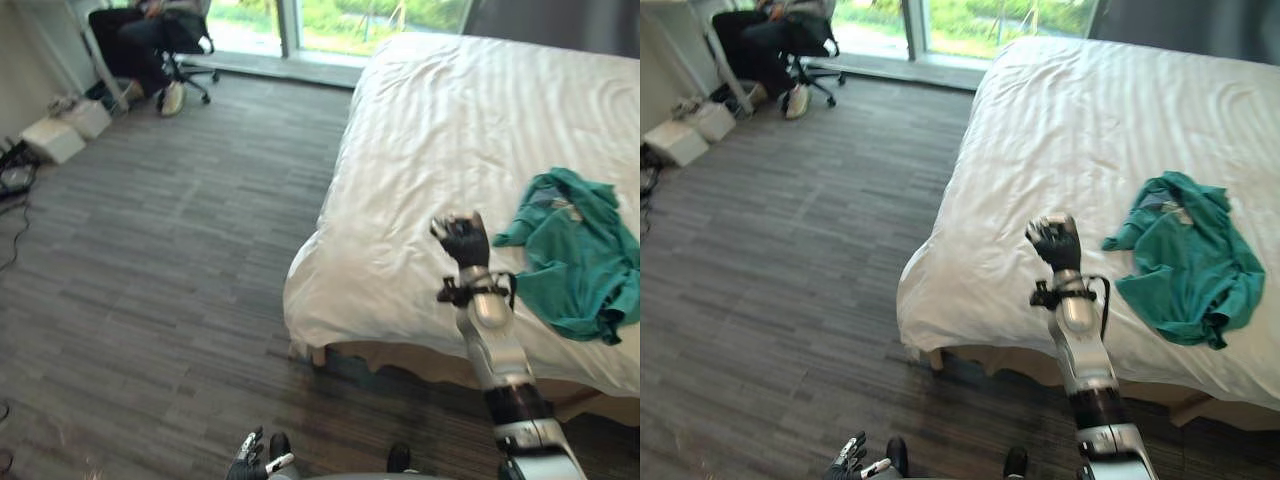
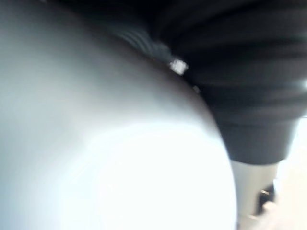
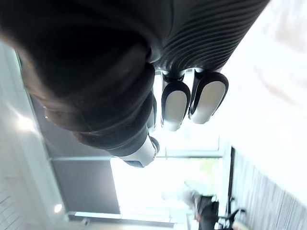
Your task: Tidy the bed and pick cloth on bed and put in laundry
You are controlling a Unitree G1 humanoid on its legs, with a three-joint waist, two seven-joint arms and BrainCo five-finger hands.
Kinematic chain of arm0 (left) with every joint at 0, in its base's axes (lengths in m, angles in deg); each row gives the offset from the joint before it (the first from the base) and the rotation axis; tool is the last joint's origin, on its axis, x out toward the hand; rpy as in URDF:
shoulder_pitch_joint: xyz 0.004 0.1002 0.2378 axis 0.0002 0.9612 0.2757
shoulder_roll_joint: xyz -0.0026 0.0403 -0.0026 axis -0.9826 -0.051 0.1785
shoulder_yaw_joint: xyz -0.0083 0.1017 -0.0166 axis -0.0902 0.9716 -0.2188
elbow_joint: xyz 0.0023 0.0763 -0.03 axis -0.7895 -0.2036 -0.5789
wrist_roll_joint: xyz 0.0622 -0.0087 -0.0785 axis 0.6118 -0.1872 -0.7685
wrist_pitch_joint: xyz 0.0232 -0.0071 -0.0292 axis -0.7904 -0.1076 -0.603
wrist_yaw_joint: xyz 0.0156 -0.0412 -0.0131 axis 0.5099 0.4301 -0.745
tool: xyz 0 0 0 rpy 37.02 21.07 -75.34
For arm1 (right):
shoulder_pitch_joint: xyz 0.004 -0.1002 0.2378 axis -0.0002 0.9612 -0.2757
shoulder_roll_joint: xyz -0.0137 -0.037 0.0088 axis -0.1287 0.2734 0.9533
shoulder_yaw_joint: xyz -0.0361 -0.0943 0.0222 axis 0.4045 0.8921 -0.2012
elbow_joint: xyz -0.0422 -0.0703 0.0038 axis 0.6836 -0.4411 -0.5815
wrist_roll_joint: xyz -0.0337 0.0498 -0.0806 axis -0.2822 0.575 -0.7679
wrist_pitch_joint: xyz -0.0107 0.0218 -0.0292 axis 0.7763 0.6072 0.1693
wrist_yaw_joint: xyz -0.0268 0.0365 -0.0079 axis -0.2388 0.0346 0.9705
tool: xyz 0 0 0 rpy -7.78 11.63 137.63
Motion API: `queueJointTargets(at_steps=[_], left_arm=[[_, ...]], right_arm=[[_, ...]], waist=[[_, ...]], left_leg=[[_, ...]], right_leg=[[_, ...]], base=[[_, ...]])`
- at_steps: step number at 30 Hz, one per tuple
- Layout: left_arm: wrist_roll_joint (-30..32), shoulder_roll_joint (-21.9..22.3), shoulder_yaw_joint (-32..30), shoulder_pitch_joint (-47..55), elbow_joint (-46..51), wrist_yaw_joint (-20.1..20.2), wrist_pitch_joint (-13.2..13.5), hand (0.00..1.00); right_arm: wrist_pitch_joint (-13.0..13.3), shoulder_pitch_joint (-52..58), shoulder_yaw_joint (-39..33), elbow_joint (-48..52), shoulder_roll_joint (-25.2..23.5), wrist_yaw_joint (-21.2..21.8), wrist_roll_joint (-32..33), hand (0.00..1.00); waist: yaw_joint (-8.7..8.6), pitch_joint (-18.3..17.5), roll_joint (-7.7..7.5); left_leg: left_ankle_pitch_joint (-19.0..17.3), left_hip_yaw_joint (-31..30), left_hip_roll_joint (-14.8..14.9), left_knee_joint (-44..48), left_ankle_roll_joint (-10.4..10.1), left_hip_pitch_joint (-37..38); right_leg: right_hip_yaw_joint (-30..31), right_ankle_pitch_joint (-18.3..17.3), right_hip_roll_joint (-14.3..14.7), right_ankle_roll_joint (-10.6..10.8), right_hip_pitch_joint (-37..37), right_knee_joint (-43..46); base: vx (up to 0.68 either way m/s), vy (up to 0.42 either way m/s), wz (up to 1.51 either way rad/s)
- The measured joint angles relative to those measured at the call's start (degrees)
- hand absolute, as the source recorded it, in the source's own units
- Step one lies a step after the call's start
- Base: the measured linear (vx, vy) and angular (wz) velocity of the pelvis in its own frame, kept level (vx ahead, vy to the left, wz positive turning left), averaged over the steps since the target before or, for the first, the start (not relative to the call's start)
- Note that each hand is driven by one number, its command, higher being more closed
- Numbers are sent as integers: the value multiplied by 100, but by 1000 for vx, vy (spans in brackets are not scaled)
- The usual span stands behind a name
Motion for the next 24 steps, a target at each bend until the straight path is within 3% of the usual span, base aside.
queueJointTargets(at_steps=[1,5,9,11,13,16,19,21,24], left_arm=[[-9,2,-80,-107,-106,1,-17,0],[-87,-29,-475,-898,-534,-731,-190,0],[-252,-48,-472,-1502,-502,-1008,-103,0],[-295,-25,-457,-1664,-485,-1033,-56,0],[-411,111,-386,-1861,-390,-1127,90,0],[-457,128,-134,-2090,-395,-1139,175,0],[-573,127,-40,-2202,-392,-1140,285,0],[-633,132,83,-2266,-377,-1136,329,0],[-735,186,324,-2323,-344,-1111,389,0]], right_arm=[[12,-285,52,-174,-83,3,72,100],[170,-2113,-159,-698,-172,-222,505,100],[397,-3425,-574,-1085,-123,-494,735,100],[507,-3747,-608,-1134,41,-565,843,100],[561,-4456,-630,-1762,551,-672,960,100],[557,-4829,-629,-2485,1183,-815,1106,100],[657,-4858,-546,-2790,1657,-754,1173,100],[771,-4976,-471,-2755,1693,-726,1218,100],[835,-4956,-430,-2800,1884,-542,1274,100]], waist=[[7,82,12],[74,792,-2],[230,1351,66],[274,1553,200],[332,1937,560],[516,2043,806],[594,2037,815],[597,2029,829],[597,1940,963]], left_leg=[[31,-41,1,1,3,-53],[189,-422,9,116,17,-633],[379,-670,-46,141,72,-1258],[430,-786,-101,206,92,-1531],[606,-968,-204,199,156,-2090],[746,-996,-244,191,213,-2664],[805,-904,-291,183,231,-3053],[814,-828,-342,185,243,-3144],[806,-734,-479,175,239,-3293]], right_leg=[[-28,4,2,-6,-32,8],[-335,68,6,-89,-357,54],[-510,68,-81,-89,-933,296],[-608,67,-150,-88,-1144,396],[-726,108,-265,-68,-1666,552],[-723,268,-287,-85,-2225,509],[-594,464,-309,-76,-2646,360],[-500,586,-346,-58,-2760,234],[-389,695,-477,25,-2966,193]], base=[[-30,-10,26],[-55,-5,34],[-74,28,23],[-84,55,28],[-133,71,29],[-102,12,-5],[-54,9,-24],[-43,46,-19],[-30,55,-4]])
